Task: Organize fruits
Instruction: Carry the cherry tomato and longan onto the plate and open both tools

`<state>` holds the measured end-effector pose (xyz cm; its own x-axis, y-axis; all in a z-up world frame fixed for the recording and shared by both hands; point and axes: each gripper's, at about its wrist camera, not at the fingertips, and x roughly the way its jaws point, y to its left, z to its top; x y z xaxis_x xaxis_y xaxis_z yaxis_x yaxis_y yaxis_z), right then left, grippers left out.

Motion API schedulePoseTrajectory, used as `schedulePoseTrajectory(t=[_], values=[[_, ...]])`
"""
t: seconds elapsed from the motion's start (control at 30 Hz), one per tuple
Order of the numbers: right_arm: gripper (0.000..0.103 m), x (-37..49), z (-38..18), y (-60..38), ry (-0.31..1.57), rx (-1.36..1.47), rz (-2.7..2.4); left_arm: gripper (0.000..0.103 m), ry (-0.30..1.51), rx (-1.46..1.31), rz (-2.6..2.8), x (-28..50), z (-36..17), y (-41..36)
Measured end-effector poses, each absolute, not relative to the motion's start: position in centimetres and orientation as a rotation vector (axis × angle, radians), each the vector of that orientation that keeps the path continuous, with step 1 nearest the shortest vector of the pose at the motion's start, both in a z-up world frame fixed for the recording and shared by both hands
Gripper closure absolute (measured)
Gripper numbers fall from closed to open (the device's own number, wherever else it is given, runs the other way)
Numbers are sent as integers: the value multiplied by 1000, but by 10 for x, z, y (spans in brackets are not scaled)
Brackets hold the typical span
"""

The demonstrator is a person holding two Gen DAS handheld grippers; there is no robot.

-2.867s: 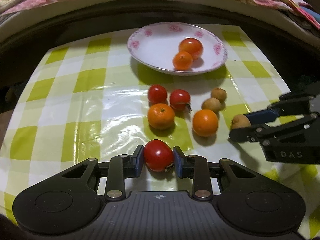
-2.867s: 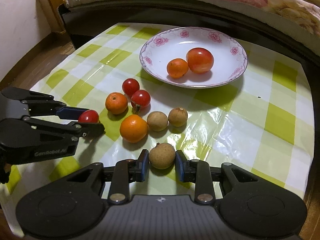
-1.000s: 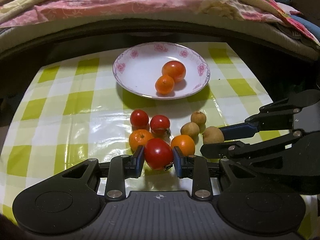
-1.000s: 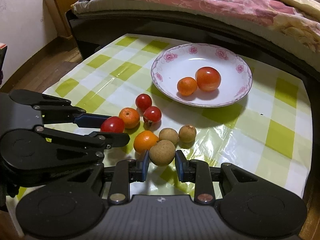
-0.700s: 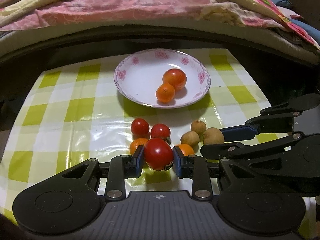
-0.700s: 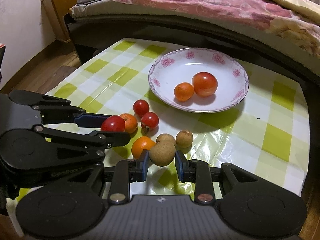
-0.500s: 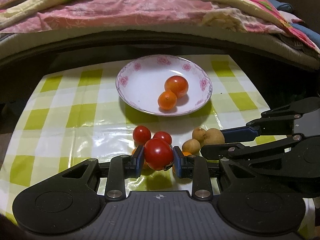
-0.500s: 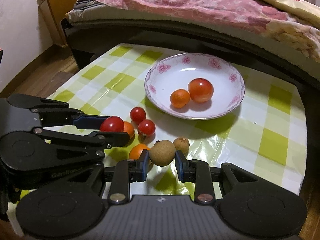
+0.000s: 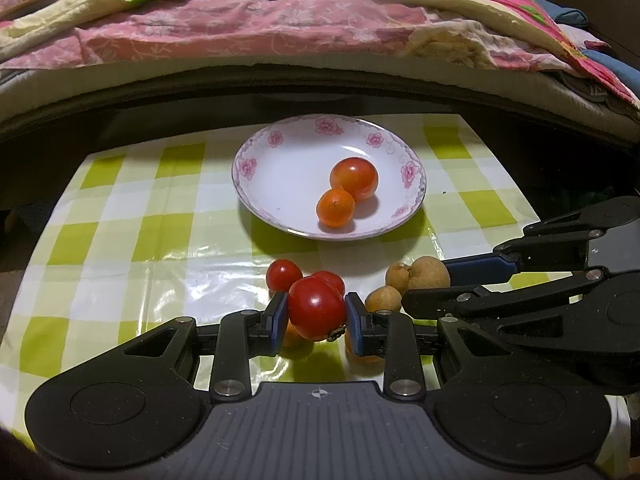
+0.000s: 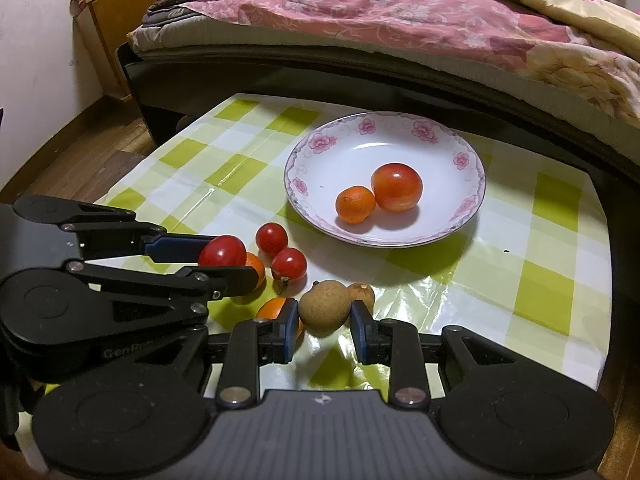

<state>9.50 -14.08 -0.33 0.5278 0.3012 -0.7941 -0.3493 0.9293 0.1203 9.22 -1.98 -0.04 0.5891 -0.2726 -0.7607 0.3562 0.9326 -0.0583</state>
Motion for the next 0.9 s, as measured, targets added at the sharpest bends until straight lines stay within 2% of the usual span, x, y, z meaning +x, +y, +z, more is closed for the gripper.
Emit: schedulePoseTrajectory(t=[0.9], values=[[72, 143, 4, -152, 873, -65, 304, 66, 825, 138, -340, 148, 4, -38]])
